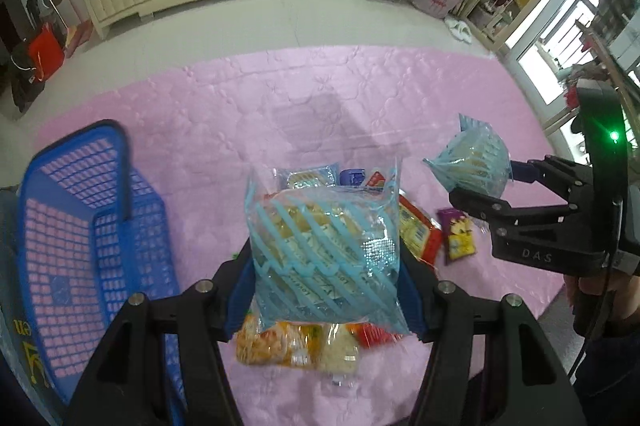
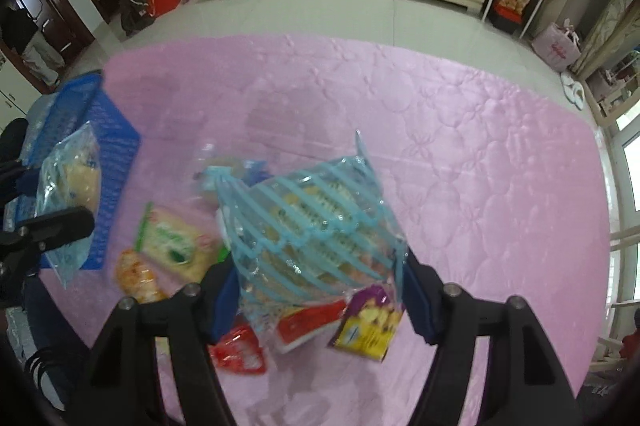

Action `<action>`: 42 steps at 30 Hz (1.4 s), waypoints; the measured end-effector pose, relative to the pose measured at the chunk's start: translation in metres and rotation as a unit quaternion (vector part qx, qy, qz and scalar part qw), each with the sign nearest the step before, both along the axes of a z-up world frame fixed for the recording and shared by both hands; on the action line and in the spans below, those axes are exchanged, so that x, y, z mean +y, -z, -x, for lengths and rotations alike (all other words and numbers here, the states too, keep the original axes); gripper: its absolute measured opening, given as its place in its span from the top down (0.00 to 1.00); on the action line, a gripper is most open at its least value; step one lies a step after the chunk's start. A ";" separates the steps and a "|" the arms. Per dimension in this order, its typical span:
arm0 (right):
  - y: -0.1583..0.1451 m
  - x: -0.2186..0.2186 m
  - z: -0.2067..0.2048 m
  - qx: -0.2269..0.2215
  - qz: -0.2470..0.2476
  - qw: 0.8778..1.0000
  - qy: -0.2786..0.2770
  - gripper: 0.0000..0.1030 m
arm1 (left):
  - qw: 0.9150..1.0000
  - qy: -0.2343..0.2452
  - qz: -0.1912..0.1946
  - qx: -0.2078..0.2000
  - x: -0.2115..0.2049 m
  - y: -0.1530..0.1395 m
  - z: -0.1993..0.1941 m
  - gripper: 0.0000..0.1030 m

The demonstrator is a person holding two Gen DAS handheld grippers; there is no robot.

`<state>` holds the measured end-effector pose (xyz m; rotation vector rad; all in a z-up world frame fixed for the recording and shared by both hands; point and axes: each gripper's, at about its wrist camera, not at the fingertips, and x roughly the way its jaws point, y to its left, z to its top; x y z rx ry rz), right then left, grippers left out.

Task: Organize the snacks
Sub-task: 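Carry both mesh bags over the blue basket and open both tools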

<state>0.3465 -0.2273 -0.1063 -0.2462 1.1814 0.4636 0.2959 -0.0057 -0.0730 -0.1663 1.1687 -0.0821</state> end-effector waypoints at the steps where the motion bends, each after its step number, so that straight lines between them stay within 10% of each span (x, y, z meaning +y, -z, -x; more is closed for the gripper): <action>1: -0.010 0.003 0.009 -0.003 -0.003 1.000 -0.001 0.29 | 1.000 0.000 0.000 -0.004 0.002 -0.006 0.006 0.42; 20: -0.085 0.095 0.095 -0.014 -0.050 0.998 -0.028 0.29 | 0.998 -0.019 -0.017 -0.062 0.080 -0.072 0.105 0.42; 42: -0.075 0.241 0.059 0.015 -0.078 0.993 -0.083 0.29 | 0.995 -0.083 0.001 -0.051 0.211 -0.058 0.075 0.42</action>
